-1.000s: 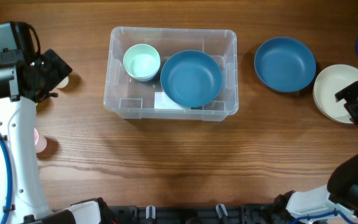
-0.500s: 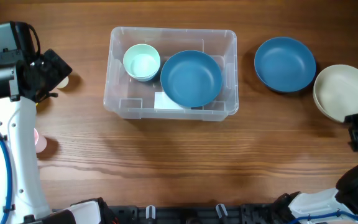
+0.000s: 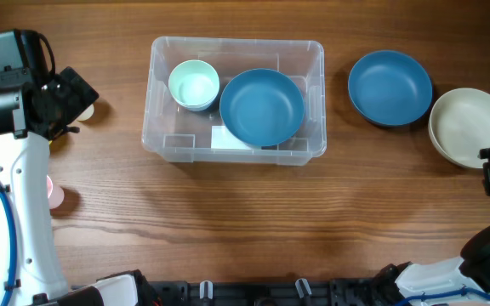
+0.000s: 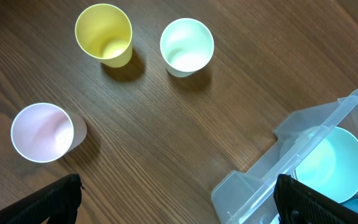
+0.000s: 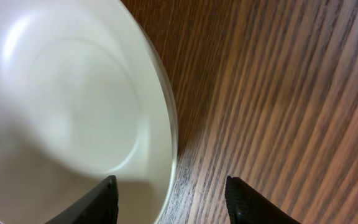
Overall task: Pack container
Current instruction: 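Grasp the cream bowl rim with the right gripper, then carry the cream bowl into the bin onto the teal bowl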
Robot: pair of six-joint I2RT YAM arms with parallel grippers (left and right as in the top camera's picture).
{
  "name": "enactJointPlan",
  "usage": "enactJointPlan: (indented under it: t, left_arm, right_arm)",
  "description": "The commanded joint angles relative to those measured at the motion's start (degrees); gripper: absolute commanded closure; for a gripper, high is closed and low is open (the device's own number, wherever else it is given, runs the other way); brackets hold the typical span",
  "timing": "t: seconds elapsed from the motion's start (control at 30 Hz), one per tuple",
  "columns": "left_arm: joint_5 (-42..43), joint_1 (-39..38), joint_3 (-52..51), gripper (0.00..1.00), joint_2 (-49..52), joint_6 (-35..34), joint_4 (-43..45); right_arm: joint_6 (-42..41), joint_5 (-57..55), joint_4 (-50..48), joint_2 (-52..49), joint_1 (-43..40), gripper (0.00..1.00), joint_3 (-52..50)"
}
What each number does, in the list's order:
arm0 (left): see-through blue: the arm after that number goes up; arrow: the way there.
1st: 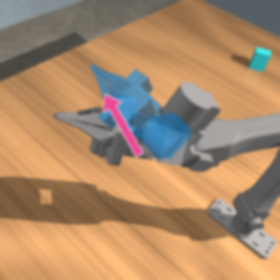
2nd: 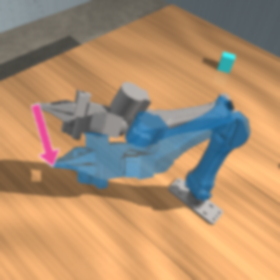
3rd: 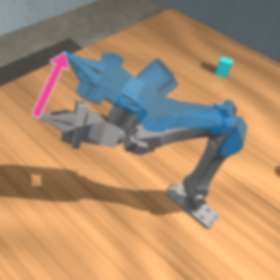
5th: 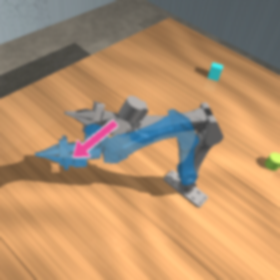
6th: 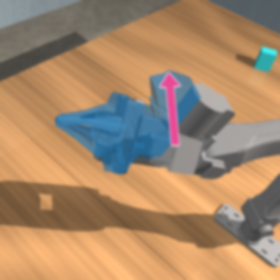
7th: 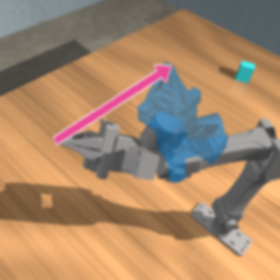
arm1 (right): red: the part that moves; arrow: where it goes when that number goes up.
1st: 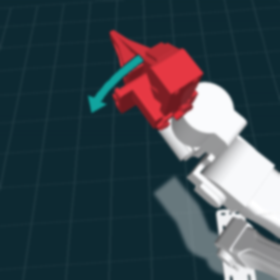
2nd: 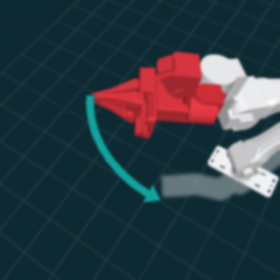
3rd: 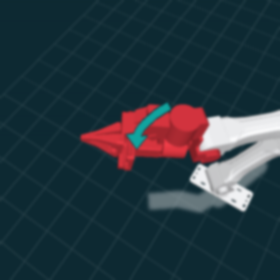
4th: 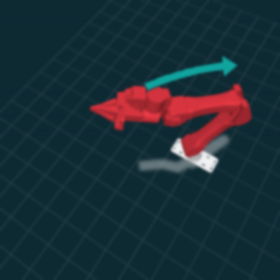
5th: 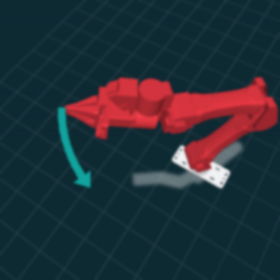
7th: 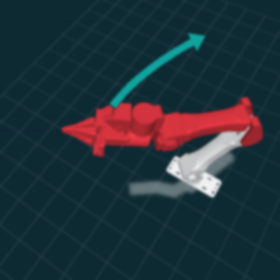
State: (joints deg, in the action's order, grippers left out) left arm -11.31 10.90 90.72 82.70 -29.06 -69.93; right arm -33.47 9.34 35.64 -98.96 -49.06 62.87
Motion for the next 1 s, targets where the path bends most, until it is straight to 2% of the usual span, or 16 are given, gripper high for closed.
enactJointPlan:
  t: [0.0,0.07,0.2,0.27,0.4,0.7,0.87,0.97]
  left_arm:
    - [-0.1,0.3,0.6,0.0,-0.8,-0.6,0.0]
    - [-0.1,0.3,0.6,0.0,-0.8,-0.6,0.0]
    - [-0.1,0.3,0.6,0.0,-0.8,-0.6,0.0]
    - [-0.1,0.3,0.6,0.0,-0.8,-0.6,0.0]
    - [-0.1,0.3,0.6,0.0,-0.8,-0.6,0.0]
    - [-0.1,0.3,0.6,0.0,-0.8,-0.6,0.0]
    - [-0.1,0.3,0.6,0.0,-0.8,-0.6,0.0]
    - [-0.1,0.3,0.6,0.0,-0.8,-0.6,0.0]
  right_arm:
    - [-1.7,1.6,-1.3,-3.4,0.3,0.45,-0.6]
    - [-1.6,2.2,-2.1,-4.9,0.5,0.48,-0.6]
    - [-1.6,5.0,-4.2,-5.8,0.5,0.6,-0.6]
    - [-1.4,5.2,-4.6,-5.8,0.5,0.76,-0.6]
    - [-1.2,5.1,-4.3,-5.8,0.5,0.96,-0.6]
    - [-1.0,3.2,-0.5,-3.9,0.2,0.96,-0.6]
    - [-0.8,0.8,1.7,4.8,0.2,0.96,0.1]
    - [0.1,1.2,1.6,14.5,0.3,0.96,0.1]
